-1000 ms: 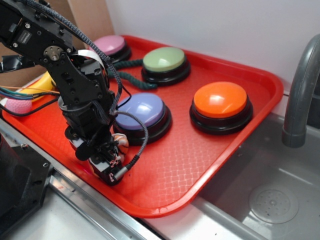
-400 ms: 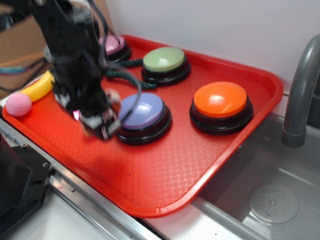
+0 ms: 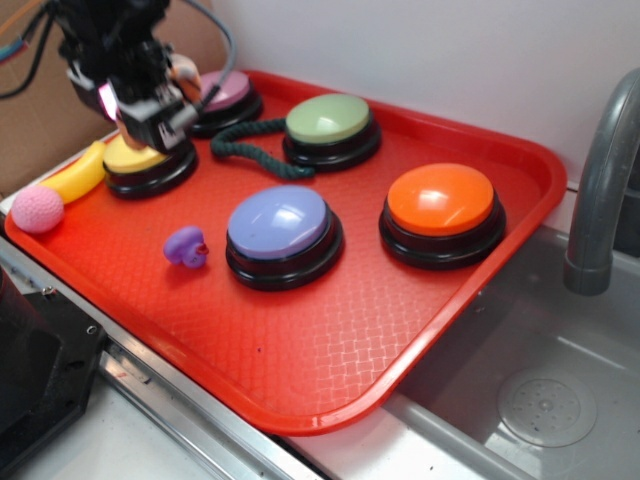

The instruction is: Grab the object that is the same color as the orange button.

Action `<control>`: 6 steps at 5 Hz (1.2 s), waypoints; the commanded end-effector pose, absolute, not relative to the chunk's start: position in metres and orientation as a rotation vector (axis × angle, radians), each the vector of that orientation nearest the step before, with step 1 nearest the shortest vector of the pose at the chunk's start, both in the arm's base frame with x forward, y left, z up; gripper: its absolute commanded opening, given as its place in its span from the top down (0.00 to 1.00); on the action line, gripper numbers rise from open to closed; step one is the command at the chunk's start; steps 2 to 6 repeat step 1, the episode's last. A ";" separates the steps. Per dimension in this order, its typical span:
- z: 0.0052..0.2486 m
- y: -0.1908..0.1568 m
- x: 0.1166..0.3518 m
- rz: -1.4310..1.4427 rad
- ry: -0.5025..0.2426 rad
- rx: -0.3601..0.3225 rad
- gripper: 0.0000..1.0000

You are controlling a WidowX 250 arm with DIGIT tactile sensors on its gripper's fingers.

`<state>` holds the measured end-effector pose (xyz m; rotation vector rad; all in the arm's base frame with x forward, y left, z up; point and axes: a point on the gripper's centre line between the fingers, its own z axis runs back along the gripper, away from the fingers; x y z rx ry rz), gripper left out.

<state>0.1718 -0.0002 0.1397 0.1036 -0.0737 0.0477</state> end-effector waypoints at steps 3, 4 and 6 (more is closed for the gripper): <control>0.164 0.036 0.182 0.041 -0.003 0.091 1.00; 0.164 0.036 0.182 0.041 -0.003 0.091 1.00; 0.164 0.036 0.182 0.041 -0.003 0.091 1.00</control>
